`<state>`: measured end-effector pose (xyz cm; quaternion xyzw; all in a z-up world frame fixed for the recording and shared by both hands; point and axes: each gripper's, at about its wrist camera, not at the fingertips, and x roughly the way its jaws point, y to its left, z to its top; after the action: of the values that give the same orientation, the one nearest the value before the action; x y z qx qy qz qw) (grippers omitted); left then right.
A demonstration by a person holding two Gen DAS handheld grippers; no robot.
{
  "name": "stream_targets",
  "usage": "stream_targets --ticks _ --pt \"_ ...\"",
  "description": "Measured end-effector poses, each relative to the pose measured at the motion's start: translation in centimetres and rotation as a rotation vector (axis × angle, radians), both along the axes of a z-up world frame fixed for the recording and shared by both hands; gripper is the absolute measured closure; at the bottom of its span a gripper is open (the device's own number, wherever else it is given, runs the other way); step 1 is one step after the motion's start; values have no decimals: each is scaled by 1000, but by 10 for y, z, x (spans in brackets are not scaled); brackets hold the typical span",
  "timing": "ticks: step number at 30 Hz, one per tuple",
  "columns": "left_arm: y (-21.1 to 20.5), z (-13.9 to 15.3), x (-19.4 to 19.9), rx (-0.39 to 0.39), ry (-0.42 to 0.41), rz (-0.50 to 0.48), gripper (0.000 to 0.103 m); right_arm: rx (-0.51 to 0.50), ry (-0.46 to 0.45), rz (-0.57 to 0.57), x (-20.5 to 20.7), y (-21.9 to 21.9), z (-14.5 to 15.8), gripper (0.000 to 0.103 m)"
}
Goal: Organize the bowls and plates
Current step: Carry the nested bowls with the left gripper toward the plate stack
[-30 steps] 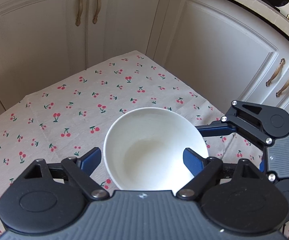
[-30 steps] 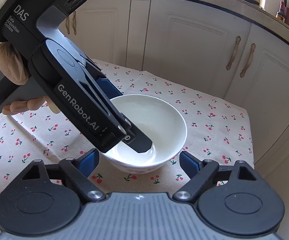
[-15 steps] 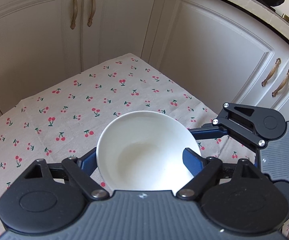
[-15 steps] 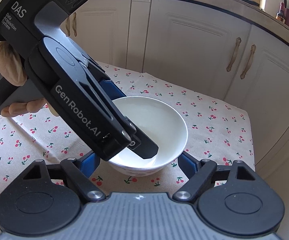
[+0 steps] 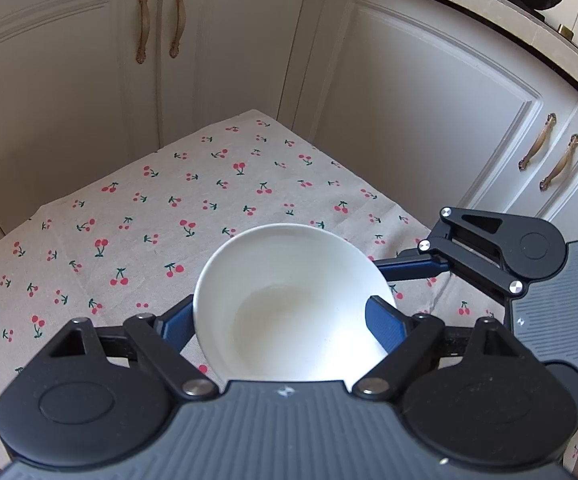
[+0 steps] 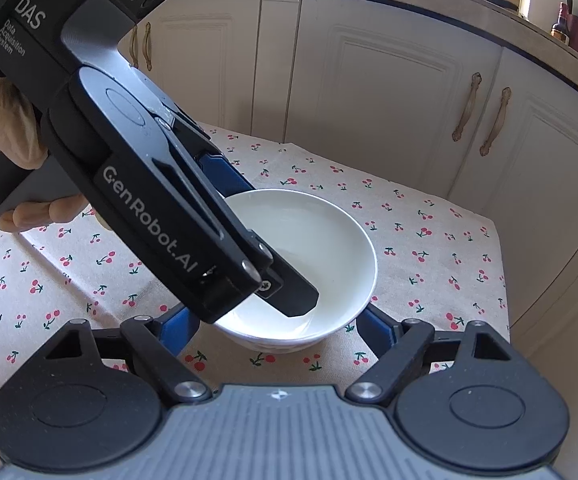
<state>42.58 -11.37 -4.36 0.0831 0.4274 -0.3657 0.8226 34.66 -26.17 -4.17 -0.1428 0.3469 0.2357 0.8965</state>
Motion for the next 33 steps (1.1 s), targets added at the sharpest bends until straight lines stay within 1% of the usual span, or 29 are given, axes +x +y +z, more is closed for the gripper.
stream_targets --ticks 8,15,24,33 --pt "-2 10 -12 -1 -2 -7 16 -4 4 3 -10 -2 8 15" --pt "-3 29 -31 -11 -13 -13 16 -9 4 5 -27 -5 21 15" --pt "-1 55 -66 -26 -27 -8 16 -13 3 -3 -65 -1 45 15" --pt "2 70 -106 -35 -32 -7 16 -10 11 -8 -103 2 58 15"
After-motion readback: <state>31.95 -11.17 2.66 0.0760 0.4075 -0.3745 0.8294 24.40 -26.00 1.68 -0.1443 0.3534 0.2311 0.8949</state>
